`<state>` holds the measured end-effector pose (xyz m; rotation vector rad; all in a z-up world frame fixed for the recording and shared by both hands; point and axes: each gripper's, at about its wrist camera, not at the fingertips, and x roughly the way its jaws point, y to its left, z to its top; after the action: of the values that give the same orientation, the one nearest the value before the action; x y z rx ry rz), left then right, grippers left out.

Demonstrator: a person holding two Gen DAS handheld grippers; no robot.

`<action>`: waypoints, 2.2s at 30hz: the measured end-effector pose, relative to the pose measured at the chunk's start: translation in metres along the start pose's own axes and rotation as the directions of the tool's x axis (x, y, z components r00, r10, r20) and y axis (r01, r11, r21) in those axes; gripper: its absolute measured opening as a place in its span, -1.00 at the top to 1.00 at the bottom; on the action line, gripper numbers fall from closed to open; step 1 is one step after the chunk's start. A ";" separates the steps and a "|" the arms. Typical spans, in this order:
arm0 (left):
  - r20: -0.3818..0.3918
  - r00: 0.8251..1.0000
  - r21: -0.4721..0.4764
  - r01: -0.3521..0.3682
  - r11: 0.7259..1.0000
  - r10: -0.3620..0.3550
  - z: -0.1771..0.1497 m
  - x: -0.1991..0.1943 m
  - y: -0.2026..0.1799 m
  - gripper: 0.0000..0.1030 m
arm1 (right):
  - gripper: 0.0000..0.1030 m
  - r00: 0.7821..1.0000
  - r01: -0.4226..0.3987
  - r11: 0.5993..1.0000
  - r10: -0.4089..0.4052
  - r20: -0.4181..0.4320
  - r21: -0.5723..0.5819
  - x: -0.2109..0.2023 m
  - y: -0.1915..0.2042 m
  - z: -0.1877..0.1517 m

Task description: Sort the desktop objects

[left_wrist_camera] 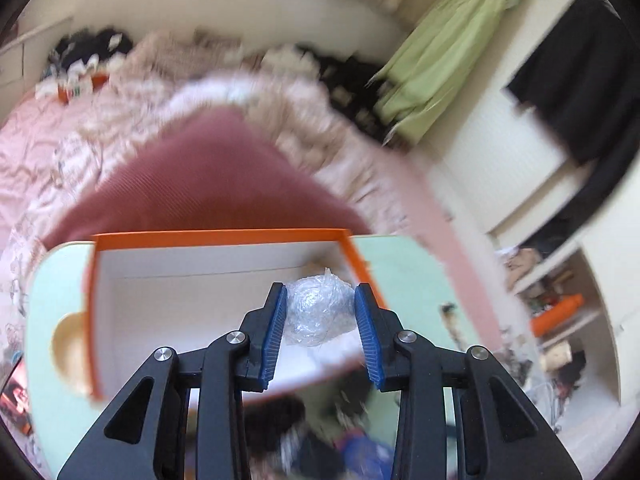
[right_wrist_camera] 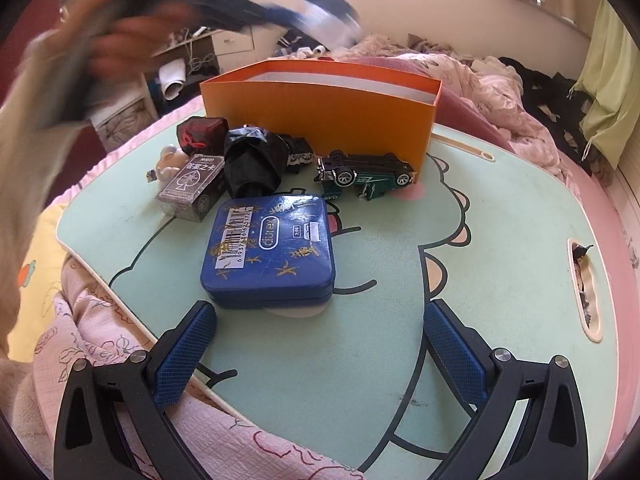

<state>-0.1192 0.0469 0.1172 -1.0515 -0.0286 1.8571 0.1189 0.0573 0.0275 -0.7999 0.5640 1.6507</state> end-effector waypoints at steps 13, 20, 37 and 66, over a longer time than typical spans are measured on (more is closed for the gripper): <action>0.130 0.973 -0.030 -0.190 0.981 0.192 -0.080 -0.045 0.028 -0.18 | -1.00 1.000 -0.007 1.000 0.007 0.001 -0.013 0.000 0.000 0.000; 0.177 0.930 0.080 -0.341 0.937 0.323 -0.148 -0.050 -0.005 -0.54 | -1.00 1.000 -0.025 0.999 0.025 0.003 -0.043 0.000 0.000 0.000; 0.224 0.898 0.137 -0.414 0.900 0.379 -0.208 -0.012 -0.007 -0.86 | -1.00 0.999 -0.038 0.996 0.039 0.005 -0.075 -0.004 0.000 0.000; 0.249 0.894 0.132 -0.413 0.901 0.374 -0.216 -0.013 -0.006 -0.99 | 0.01 0.999 -0.024 0.977 0.015 -0.043 -0.212 0.032 0.003 0.191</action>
<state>0.0316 -0.0453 -0.0075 -0.7595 0.2405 2.2903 0.0732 0.2168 0.1276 -0.9889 0.4290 1.7351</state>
